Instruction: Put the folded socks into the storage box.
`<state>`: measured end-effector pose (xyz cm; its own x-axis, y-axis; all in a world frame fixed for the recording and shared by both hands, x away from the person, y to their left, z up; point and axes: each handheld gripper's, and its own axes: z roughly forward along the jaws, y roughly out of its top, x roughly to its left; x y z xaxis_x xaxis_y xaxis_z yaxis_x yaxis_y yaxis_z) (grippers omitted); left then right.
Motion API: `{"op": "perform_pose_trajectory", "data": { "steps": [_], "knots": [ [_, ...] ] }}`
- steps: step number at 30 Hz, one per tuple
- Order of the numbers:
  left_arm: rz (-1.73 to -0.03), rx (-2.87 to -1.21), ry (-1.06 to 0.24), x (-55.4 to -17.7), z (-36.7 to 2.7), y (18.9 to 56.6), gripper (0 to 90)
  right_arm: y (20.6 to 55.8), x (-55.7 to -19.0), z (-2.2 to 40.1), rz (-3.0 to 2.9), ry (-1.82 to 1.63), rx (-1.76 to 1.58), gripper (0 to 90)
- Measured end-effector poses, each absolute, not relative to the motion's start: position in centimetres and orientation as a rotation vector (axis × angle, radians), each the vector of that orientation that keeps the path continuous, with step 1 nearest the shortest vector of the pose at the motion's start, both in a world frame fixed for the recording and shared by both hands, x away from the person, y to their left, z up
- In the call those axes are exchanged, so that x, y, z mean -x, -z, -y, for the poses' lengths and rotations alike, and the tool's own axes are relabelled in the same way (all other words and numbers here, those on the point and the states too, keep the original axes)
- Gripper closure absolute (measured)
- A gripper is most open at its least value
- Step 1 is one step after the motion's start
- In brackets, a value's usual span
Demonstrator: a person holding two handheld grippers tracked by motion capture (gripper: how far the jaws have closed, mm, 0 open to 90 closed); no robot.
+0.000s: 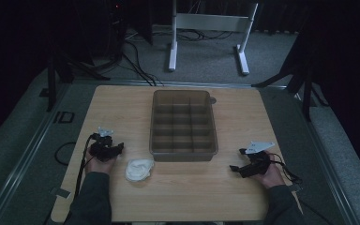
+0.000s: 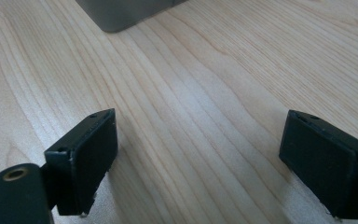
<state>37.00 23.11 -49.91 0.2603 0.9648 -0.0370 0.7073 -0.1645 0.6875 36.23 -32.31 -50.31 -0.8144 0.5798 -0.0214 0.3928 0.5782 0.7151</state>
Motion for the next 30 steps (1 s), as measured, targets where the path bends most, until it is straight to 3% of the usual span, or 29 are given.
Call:
{"op": "perform_pose_trajectory", "data": {
  "steps": [17, 30],
  "knots": [
    [-1.399, -1.948, -0.509, -35.4, -22.7, 47.8, 46.8, 50.3, -36.1, 32.3, -2.547, -1.065, -0.822, 11.3],
    [-1.270, -2.052, -0.496, -34.0, -21.6, 46.0, 47.3, 50.3, -36.1, 32.3, -2.543, -1.063, -0.828, 11.3]
  ]
}}
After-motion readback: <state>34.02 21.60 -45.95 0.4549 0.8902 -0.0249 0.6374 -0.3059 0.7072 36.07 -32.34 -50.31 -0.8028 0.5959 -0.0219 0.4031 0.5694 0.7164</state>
